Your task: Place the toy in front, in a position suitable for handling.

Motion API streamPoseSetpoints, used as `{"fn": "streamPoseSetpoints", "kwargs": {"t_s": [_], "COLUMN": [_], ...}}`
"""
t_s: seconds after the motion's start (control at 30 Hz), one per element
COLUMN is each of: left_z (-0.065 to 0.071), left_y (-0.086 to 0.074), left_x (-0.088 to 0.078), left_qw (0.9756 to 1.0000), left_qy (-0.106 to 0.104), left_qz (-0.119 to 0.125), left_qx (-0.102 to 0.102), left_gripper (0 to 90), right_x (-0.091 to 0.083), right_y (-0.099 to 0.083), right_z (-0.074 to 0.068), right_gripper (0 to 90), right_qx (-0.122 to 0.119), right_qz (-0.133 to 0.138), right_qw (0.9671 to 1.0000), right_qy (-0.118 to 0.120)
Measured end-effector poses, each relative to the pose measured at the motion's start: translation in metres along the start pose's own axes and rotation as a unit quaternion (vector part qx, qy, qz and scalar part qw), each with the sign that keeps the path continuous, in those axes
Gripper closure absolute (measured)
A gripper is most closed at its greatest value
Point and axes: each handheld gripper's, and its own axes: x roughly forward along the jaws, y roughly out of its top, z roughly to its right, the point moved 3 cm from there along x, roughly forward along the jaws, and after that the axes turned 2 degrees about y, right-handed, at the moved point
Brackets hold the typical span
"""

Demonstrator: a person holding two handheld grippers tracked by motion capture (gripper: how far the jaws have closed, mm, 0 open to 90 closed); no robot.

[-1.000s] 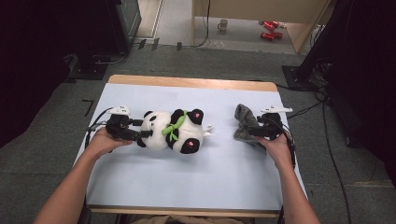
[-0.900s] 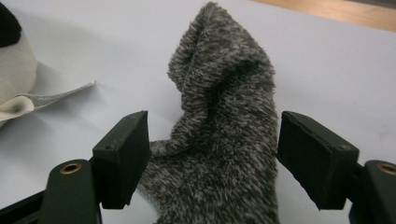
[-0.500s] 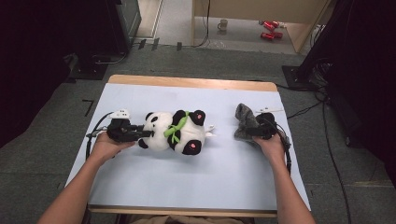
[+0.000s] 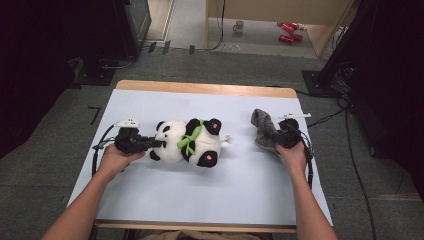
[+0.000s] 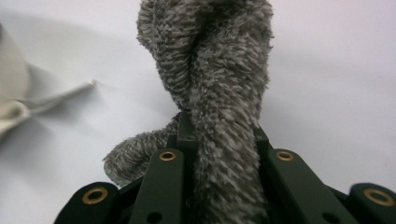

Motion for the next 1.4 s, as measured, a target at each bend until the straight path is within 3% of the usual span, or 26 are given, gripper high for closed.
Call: {"fn": "streamPoseSetpoints", "kwargs": {"t_s": [0.07,0.13,0.17,0.2,0.33,0.37,0.6,0.67,0.73,0.87,0.97,1.07,1.23,1.4], "left_z": [0.002,0.005,0.007,0.008,0.019,0.021,0.041,0.043,0.045,0.044,0.043,0.042,0.042,0.041], "left_y": [0.002,0.003,0.006,0.008,0.016,0.018,0.033,0.037,0.041,0.036,0.033,0.03,0.029,0.028], "left_x": [0.0,0.0,-0.002,-0.003,-0.005,-0.005,-0.002,-0.002,-0.001,0.012,0.014,0.016,0.015,0.016], "left_qw": [0.9998,0.9999,0.9997,0.9996,0.9993,0.999,0.996,0.9924,0.993,0.9965,0.9965,0.9978,0.9982,0.998], "left_qy": [-0.006,0.002,-0.004,-0.009,-0.013,-0.023,-0.044,-0.053,-0.053,-0.049,-0.043,-0.027,-0.015,-0.016], "left_qz": [0.002,0.001,0.008,0.015,0.03,0.033,0.075,0.105,0.104,0.067,0.07,0.061,0.058,0.058], "left_qx": [-0.017,-0.014,-0.021,-0.023,-0.02,-0.021,-0.017,-0.035,-0.021,-0.014,-0.017,-0.006,-0.007,-0.015], "left_gripper": [82.7,83.8,85.2,85.2,86.4,86.6,87.2,87.4,87.3,87.3,87.3,87.1,87.0,87.1], "right_x": [-0.008,-0.016,-0.023,-0.023,-0.035,-0.037,-0.057,-0.062,-0.063,-0.052,-0.045,-0.032,-0.007,0.011], "right_y": [0.005,0.012,0.02,0.02,0.035,0.039,0.067,0.078,0.081,0.09,0.091,0.093,0.099,0.102], "right_z": [-0.004,-0.011,-0.02,-0.02,-0.035,-0.04,-0.071,-0.087,-0.093,-0.122,-0.135,-0.156,-0.195,-0.222], "right_gripper": [76.3,76.3,76.3,76.3,76.3,76.3,76.3,76.2,76.2,76.1,76.2,76.1,76.2,76.2], "right_qx": [0.011,0.008,0.005,0.005,-0.007,-0.012,-0.034,-0.048,-0.052,-0.068,-0.074,-0.081,-0.104,-0.114], "right_qz": [0.003,0.009,0.014,0.014,0.021,0.023,0.053,0.054,0.051,0.038,0.033,0.025,0.005,-0.017], "right_qw": [0.9999,0.9998,0.9997,0.9997,0.9993,0.9991,0.9961,0.9945,0.994,0.9907,0.9888,0.984,0.9773,0.9718], "right_qy": [0.01,0.015,0.02,0.02,0.031,0.033,0.062,0.076,0.082,0.111,0.126,0.156,0.185,0.206]}}
